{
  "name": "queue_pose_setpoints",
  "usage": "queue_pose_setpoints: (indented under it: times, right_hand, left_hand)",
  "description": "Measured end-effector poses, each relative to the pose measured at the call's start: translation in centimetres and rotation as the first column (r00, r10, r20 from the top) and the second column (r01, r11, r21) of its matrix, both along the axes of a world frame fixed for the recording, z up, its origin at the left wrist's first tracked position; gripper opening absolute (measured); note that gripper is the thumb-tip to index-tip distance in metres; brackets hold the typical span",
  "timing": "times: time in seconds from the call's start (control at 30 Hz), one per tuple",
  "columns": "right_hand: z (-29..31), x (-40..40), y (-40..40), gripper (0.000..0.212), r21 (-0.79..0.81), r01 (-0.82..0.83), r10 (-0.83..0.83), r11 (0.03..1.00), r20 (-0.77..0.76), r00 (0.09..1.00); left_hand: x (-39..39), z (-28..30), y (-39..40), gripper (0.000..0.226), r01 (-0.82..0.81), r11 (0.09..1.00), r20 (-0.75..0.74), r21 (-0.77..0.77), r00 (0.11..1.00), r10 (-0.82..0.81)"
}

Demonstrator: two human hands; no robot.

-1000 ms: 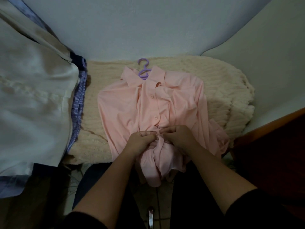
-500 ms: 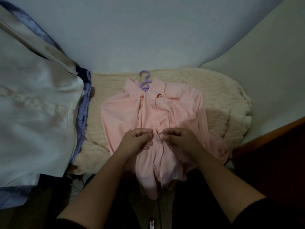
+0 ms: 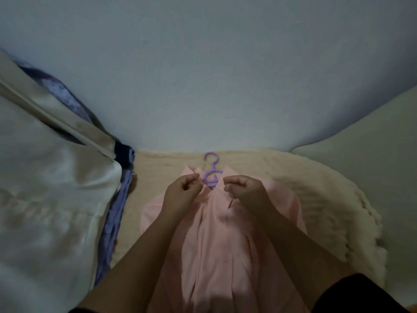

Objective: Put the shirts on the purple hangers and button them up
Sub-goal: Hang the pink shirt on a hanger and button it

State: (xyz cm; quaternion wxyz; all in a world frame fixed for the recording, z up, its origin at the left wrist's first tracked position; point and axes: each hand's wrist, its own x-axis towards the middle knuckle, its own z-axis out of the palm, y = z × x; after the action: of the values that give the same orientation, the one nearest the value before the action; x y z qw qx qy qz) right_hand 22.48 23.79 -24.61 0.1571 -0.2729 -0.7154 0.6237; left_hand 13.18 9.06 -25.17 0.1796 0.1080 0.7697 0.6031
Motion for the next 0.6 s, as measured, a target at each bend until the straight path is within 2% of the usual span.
queue_pose_setpoints:
  times: [0.13,0.23,0.33,0.4,0.5,0.6]
  right_hand:
    - [-1.2,-4.5,2.1,0.02,0.101,0.011,-0.01,0.995,-0.005,1.0]
    - [-2.3,-7.2,3.5,0.021,0.285,-0.063,0.047,0.956,0.064,0.997]
    - [-3.2,-9.0,4.7,0.028,0.459,-0.189,0.125,0.868,0.167,0.978]
    - [-3.7,-9.6,4.9,0.03,0.534,-0.223,0.124,0.816,0.216,0.969]
    - [-4.7,-9.7,5.0,0.037,0.623,-0.127,-0.018,0.772,0.222,0.975]
    - [-4.4,-8.8,4.7,0.043,0.58,-0.103,-0.139,0.808,0.357,0.924]
  left_hand:
    - [-3.9,-1.2,1.8,0.062,-0.042,0.99,-0.071,-0.133,0.997,0.033]
    - [-5.6,-2.7,3.1,0.077,-0.084,0.974,-0.111,-0.21,0.992,0.062]
    - [-5.9,-3.1,4.0,0.055,-0.09,0.934,-0.194,-0.345,0.981,0.023]
    - [-6.0,-4.0,4.2,0.043,-0.127,0.926,-0.23,-0.356,0.972,0.045]
    - [-6.2,-4.9,4.1,0.037,-0.187,0.944,-0.211,-0.272,0.969,0.131]
    - [-6.2,-4.6,4.0,0.028,-0.171,0.962,-0.183,-0.214,0.974,0.133]
